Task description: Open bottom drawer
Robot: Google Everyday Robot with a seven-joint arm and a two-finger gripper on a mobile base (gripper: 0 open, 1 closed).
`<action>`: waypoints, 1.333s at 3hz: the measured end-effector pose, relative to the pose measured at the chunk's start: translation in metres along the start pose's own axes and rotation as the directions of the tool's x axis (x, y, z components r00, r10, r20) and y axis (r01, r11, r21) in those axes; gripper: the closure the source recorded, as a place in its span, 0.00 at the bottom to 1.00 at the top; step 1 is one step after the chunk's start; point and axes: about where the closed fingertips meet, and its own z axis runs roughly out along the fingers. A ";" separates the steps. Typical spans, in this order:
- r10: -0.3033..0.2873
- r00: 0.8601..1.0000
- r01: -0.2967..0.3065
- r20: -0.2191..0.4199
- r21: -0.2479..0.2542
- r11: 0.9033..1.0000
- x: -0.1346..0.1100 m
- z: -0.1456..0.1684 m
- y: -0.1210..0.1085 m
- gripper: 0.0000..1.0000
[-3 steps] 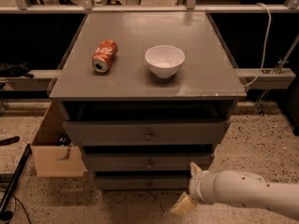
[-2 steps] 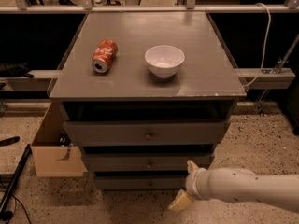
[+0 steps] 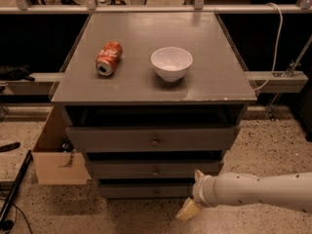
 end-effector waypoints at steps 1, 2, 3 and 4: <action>-0.024 1.000 0.024 0.001 -0.008 1.000 -0.005 0.002 0.007 0.00; -0.024 0.999 0.022 -0.023 -0.070 0.997 -0.008 0.042 0.010 0.00; -0.014 0.997 0.000 -0.080 -0.165 0.986 0.010 0.101 0.021 0.00; -0.014 0.992 -0.014 -0.129 -0.210 0.978 0.034 0.121 0.032 0.00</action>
Offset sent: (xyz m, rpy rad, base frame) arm 0.0147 0.0707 -0.1193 0.0131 0.2230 0.1150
